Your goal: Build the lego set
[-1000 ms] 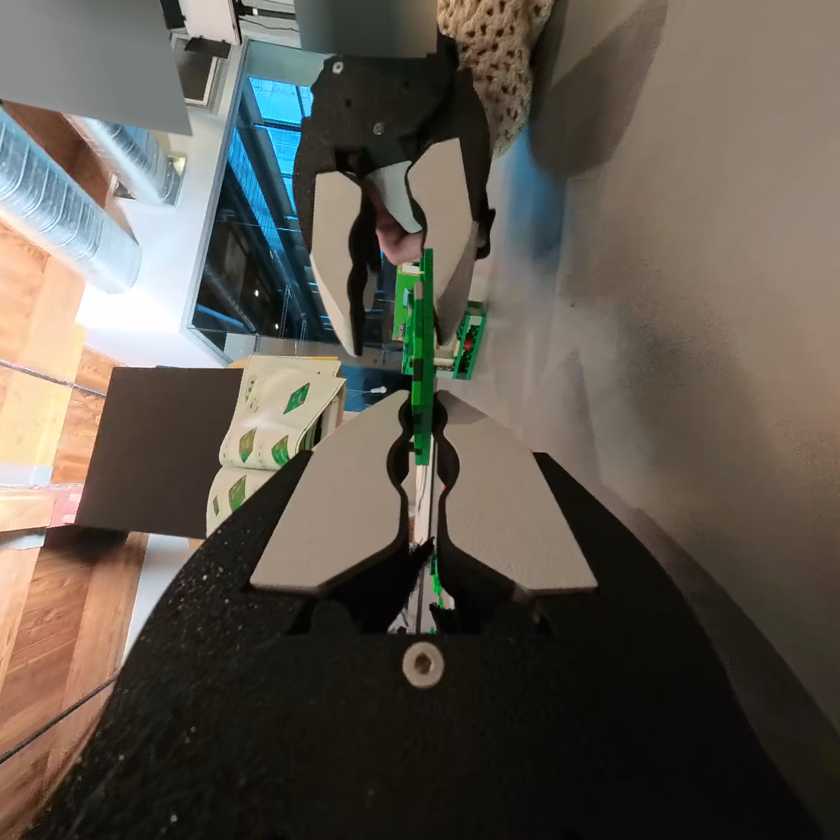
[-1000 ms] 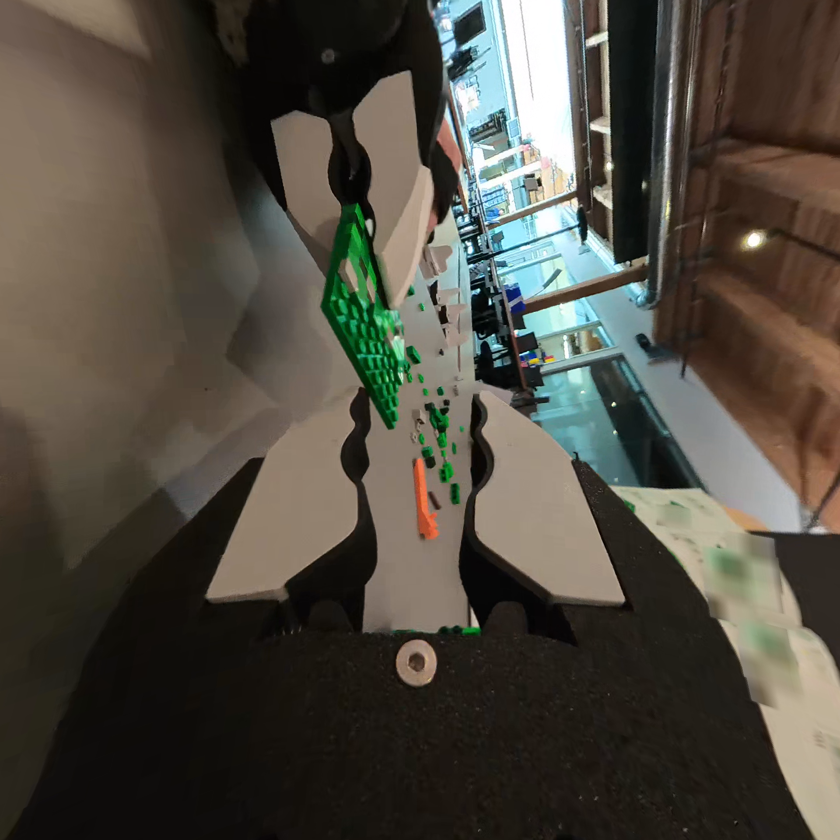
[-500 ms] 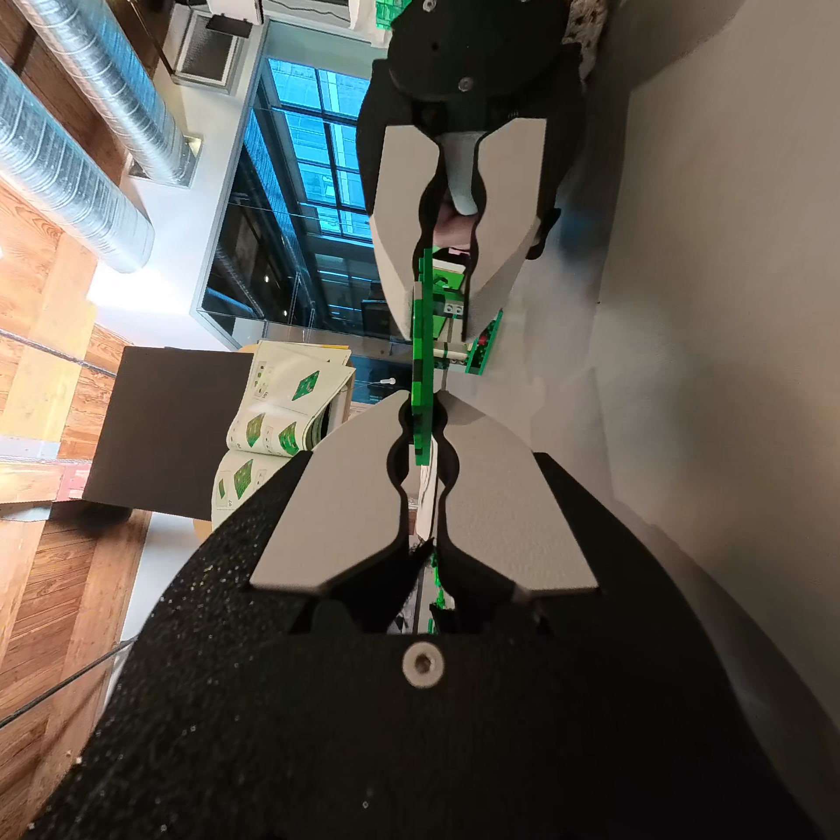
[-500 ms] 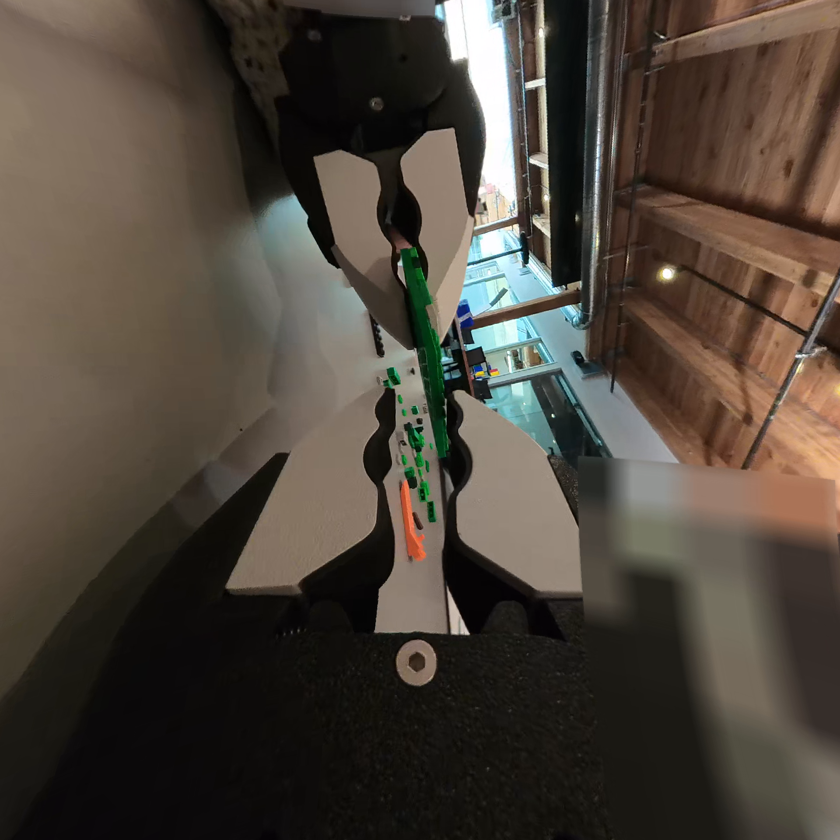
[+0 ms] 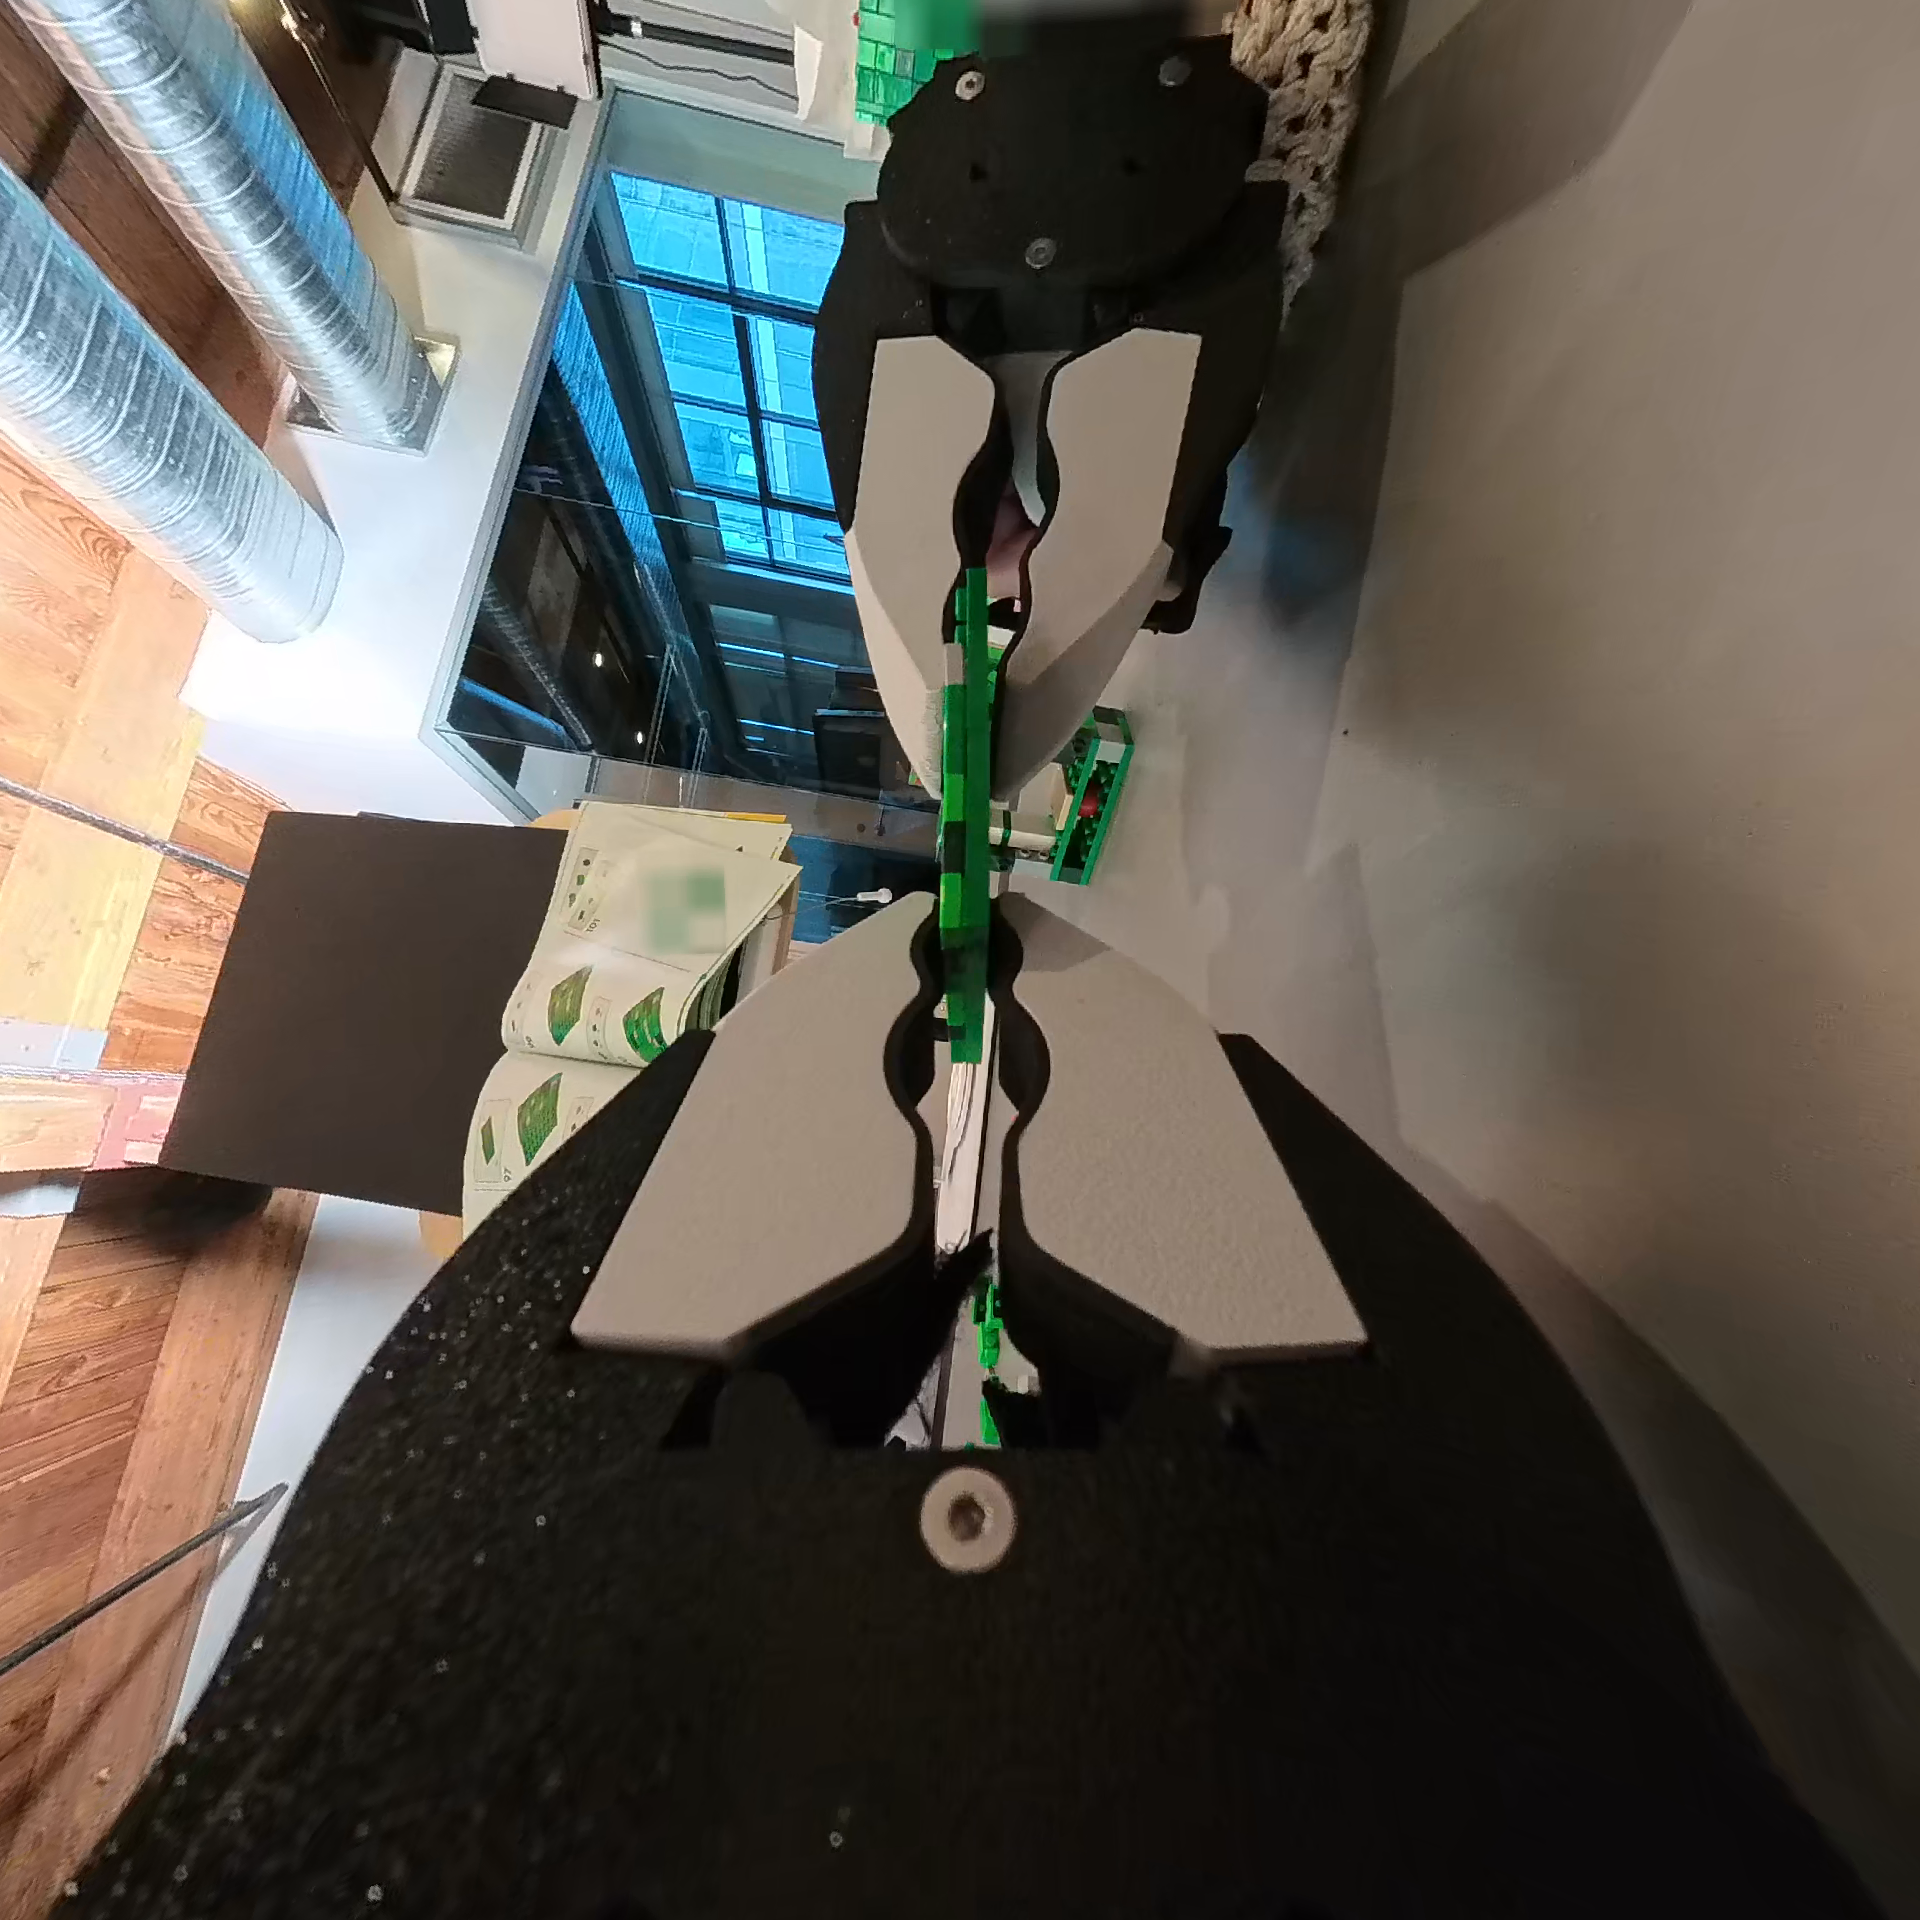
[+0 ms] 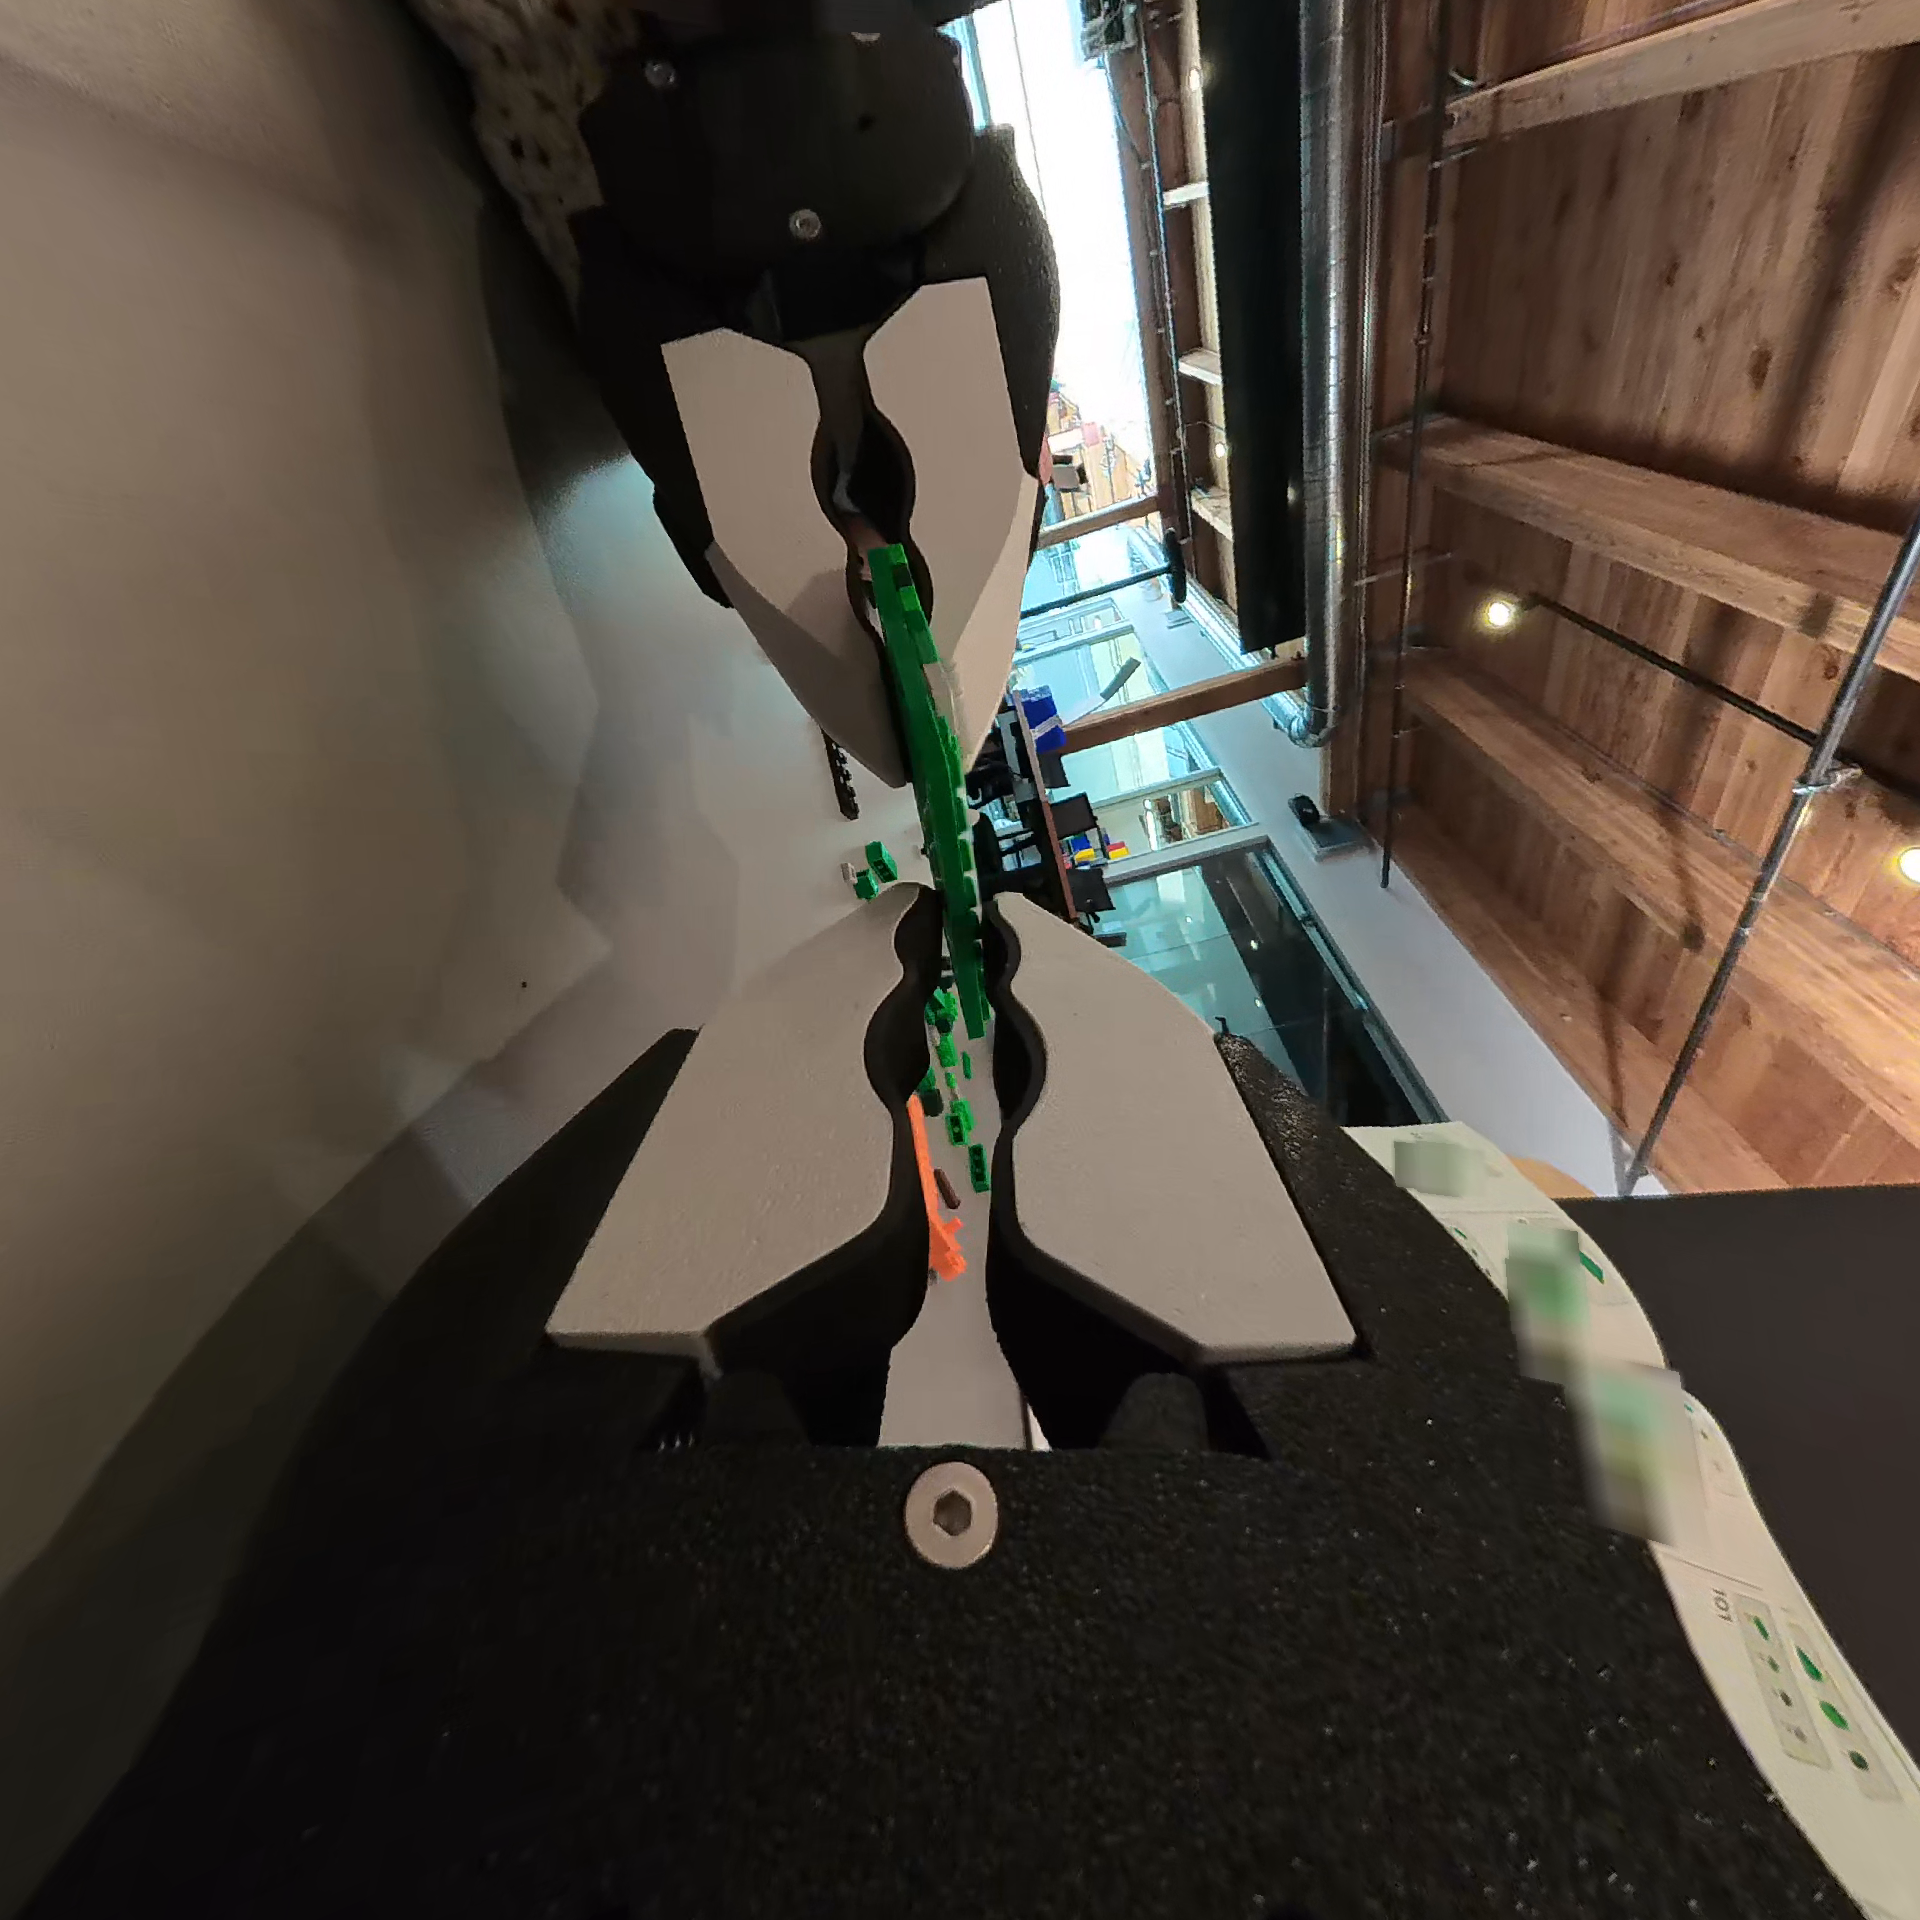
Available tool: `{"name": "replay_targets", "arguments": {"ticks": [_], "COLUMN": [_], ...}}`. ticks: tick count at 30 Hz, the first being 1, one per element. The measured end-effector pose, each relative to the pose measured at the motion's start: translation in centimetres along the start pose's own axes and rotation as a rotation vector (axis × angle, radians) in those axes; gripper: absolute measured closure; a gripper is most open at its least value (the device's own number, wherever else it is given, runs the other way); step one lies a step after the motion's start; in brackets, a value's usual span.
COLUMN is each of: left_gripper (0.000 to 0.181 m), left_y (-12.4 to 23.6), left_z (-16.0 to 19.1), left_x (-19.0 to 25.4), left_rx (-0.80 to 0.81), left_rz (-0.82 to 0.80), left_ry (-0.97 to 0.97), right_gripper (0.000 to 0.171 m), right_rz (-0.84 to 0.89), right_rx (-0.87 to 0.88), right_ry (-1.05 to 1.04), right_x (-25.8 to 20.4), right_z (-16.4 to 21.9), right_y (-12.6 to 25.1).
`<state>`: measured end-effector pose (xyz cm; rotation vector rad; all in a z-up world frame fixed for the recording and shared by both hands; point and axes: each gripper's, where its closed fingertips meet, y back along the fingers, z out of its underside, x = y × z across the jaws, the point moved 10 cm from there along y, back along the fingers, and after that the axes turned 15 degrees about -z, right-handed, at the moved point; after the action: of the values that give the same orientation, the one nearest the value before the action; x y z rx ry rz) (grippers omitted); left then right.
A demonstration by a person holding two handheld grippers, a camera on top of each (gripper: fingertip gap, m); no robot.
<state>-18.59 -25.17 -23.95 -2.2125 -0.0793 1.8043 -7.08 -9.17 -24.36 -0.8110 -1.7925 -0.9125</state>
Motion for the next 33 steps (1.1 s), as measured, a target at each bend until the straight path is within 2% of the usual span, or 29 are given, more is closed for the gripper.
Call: {"name": "replay_targets", "arguments": {"ticks": [21, 28, 33], "left_gripper": [0.173, 0.154, 0.147], "left_y": [-0.3, -1.0, -1.1], "left_z": [0.6, 1.9, 2.9], "left_x": [0.0, -0.8, -1.5], "left_rx": [-0.022, -0.132, -0.188], "left_rz": [-0.007, -0.071, -0.099], "left_ry": [0.032, 0.170, 0.287], "right_gripper": [0.166, 0.166, 0.167], "right_rz": [-0.027, 0.061, 0.130], "right_rx": [0.044, -0.032, -0.084], "right_ry": [0.001, -0.107, -0.124], "right_x": [0.0, 1.3, 1.9], "right_z": [-0.1, -0.2, -0.2], "right_y": [0.2, -0.1, -0.4]}}
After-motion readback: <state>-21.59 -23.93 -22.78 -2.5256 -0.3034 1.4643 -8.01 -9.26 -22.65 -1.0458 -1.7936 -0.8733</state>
